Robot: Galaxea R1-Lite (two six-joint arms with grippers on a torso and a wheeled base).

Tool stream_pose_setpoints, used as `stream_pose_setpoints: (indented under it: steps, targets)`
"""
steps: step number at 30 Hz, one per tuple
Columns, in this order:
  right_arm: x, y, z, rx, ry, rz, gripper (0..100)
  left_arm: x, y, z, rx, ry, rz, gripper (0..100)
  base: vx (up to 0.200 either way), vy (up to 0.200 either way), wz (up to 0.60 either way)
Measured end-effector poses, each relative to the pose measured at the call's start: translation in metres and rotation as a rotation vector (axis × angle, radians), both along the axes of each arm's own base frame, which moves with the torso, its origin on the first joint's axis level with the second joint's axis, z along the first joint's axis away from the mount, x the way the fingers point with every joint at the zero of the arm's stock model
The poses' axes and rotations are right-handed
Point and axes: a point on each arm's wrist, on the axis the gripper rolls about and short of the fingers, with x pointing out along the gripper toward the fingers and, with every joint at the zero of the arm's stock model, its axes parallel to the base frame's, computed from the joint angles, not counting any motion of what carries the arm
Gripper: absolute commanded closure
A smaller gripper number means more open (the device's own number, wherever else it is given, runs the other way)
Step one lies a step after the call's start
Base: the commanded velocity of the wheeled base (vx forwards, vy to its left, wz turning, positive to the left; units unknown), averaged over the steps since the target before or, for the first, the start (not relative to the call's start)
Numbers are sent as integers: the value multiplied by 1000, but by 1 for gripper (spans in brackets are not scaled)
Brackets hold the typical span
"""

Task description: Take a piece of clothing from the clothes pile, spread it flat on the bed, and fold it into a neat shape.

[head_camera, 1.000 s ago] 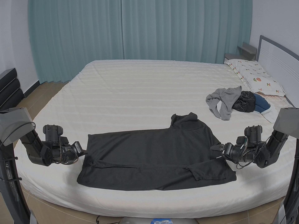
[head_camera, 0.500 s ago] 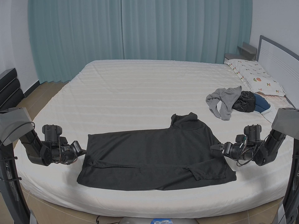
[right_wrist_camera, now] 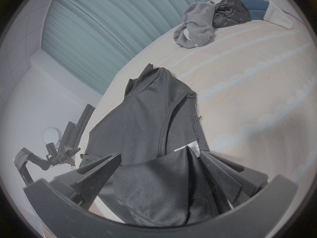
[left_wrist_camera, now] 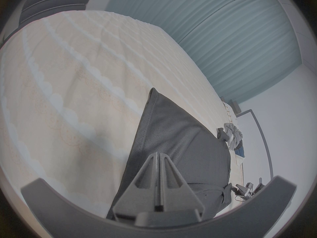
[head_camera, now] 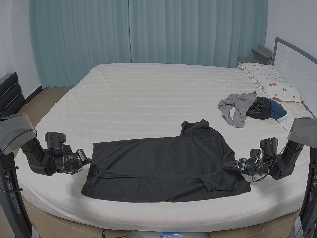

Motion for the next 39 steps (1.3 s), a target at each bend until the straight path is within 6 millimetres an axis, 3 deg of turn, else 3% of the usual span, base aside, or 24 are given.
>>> stream_pose_setpoints:
  steps: [1,2,21,22,39]
  targets:
    - [0,0,-1,-5,1,4,0,0,0,0,0,0,0,100,0,0,0]
    - [0,0,-3,-8,2,8,100,0,0,0,0,0,0,100,0,0,0]
    - [-6,-10,-8,-2,29,-12,100,-3,-3,6,7,-12,-11,100,0,0,0]
    - [-6,-10,-8,-1,30,-12,100,-4,-3,6,8,-10,-12,0,0,0,0]
    - [-7,-9,-8,3,33,-6,100,-24,-30,5,146,-37,-219,0,0,0,0]
